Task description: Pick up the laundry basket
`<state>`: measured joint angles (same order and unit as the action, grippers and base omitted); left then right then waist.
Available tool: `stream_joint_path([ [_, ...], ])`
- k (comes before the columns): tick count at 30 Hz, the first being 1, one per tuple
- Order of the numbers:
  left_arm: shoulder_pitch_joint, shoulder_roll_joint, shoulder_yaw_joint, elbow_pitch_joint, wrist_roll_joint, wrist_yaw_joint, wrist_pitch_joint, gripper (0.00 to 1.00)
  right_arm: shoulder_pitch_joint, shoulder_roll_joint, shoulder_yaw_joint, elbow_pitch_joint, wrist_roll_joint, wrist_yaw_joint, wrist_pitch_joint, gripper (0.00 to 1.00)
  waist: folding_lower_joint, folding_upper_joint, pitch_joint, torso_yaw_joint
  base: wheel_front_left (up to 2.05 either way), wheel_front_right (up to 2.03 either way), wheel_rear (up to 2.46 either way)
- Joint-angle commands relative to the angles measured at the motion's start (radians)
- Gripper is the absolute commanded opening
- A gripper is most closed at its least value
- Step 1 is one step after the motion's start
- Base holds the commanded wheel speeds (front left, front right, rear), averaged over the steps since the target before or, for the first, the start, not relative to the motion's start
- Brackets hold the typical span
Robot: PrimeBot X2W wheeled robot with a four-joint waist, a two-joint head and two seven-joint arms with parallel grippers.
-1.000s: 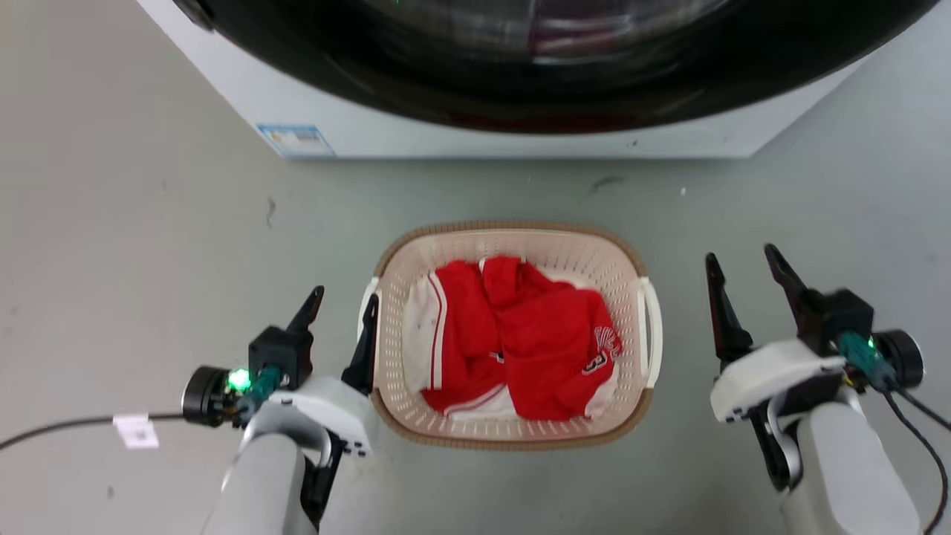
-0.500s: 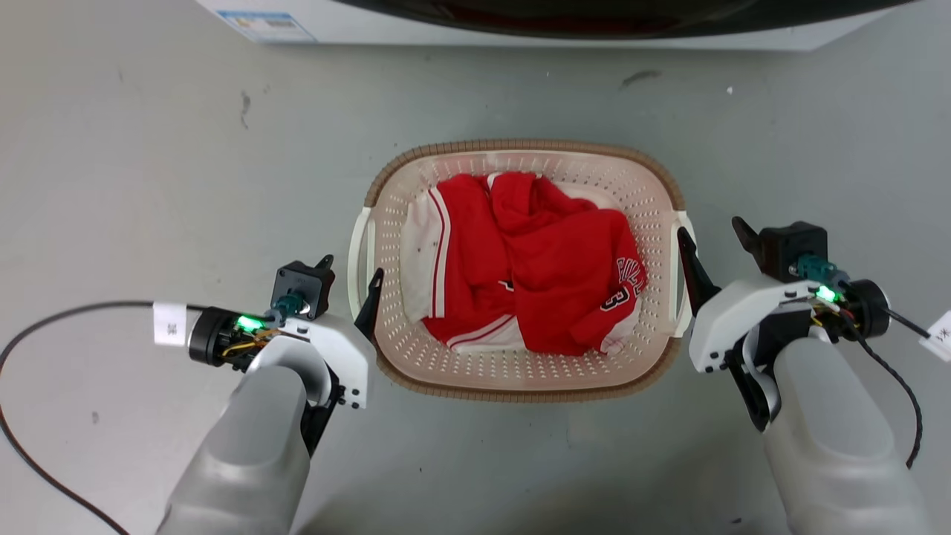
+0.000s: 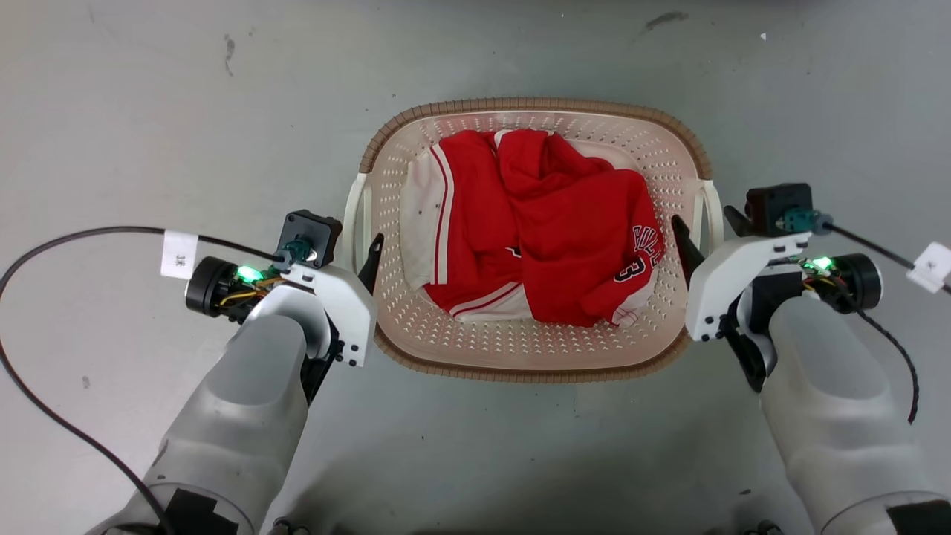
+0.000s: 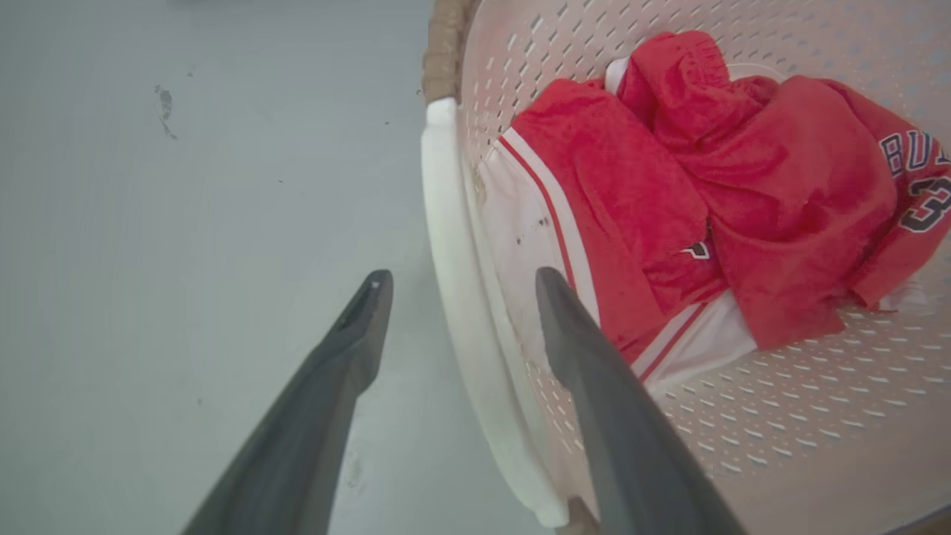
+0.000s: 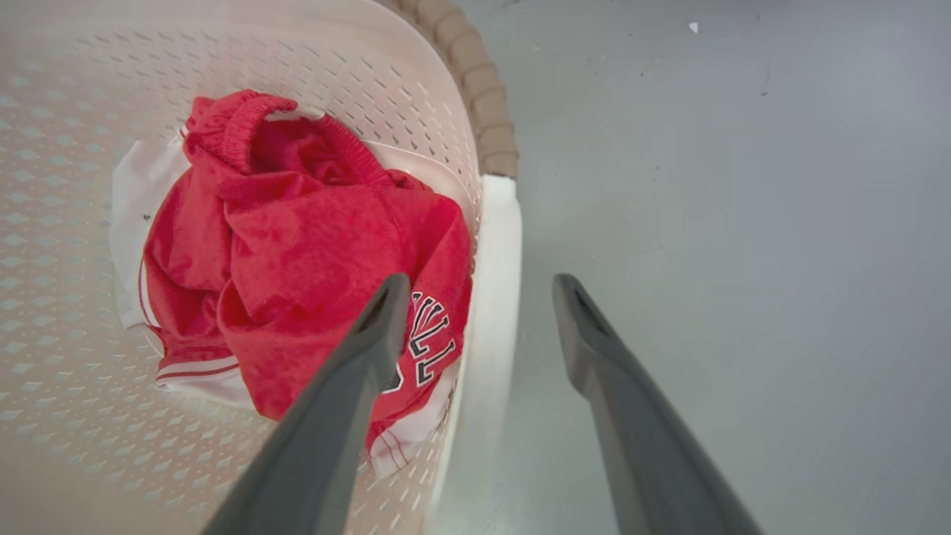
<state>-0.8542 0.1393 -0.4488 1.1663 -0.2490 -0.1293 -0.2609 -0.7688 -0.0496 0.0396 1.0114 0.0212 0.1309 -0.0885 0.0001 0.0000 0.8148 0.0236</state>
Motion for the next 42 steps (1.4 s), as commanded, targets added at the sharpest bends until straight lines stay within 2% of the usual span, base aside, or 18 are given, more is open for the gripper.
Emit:
stream_joint_path([
  [1, -0.016, 0.003, -0.012, 0.009, -0.010, -0.001, 0.001, 1.00, -0.025, -0.001, -0.009, 0.015, -0.005, 0.000, 0.008, 1.00, -0.0001, 0.0000, 0.007, 0.001, 0.00, 0.00, 0.00],
  [15, -0.073, 0.027, -0.203, 0.028, -0.147, -0.001, 0.115, 1.00, -0.124, -0.001, 0.074, 0.165, 0.060, 0.000, 0.131, 1.00, -0.0001, 0.0000, 0.042, -0.005, 0.00, 0.00, 0.00],
  [34, -0.098, 0.076, -0.402, -0.006, -0.336, -0.001, 0.170, 0.99, -0.155, -0.001, 0.111, 0.221, 0.100, 0.000, 0.101, 1.00, -0.0001, 0.0000, 0.059, -0.003, 0.00, 0.00, 0.00],
  [35, -0.096, 0.075, -0.410, -0.008, -0.349, -0.001, 0.179, 0.95, -0.156, -0.001, 0.114, 0.222, 0.101, 0.000, 0.099, 1.00, -0.0001, 0.0000, 0.059, -0.003, 0.00, 0.00, 0.00],
  [36, -0.094, 0.072, -0.419, -0.012, -0.361, -0.001, 0.184, 0.00, -0.157, -0.001, 0.119, 0.223, 0.103, 0.000, 0.098, 1.00, -0.0001, 0.0000, 0.060, -0.002, 0.00, 0.00, 0.00],
  [37, -0.089, 0.070, -0.429, -0.017, -0.376, -0.001, 0.198, 0.00, -0.157, -0.001, 0.123, 0.224, 0.107, 0.000, 0.095, 0.43, -0.0001, 0.0000, 0.060, -0.002, 0.00, 0.00, 0.00],
  [38, -0.083, 0.070, -0.440, -0.022, -0.392, -0.001, 0.218, 0.00, -0.158, -0.001, 0.126, 0.223, 0.111, 0.000, 0.091, 0.00, -0.0001, 0.0000, 0.060, -0.001, 0.00, 0.00, 0.00],
  [42, -0.091, 0.089, -0.472, -0.039, -0.436, 0.001, 0.225, 0.00, -0.163, -0.001, 0.142, 0.226, 0.118, 0.001, 0.091, 0.00, -0.0001, 0.0000, 0.060, 0.000, 0.00, 0.00, 0.00],
])
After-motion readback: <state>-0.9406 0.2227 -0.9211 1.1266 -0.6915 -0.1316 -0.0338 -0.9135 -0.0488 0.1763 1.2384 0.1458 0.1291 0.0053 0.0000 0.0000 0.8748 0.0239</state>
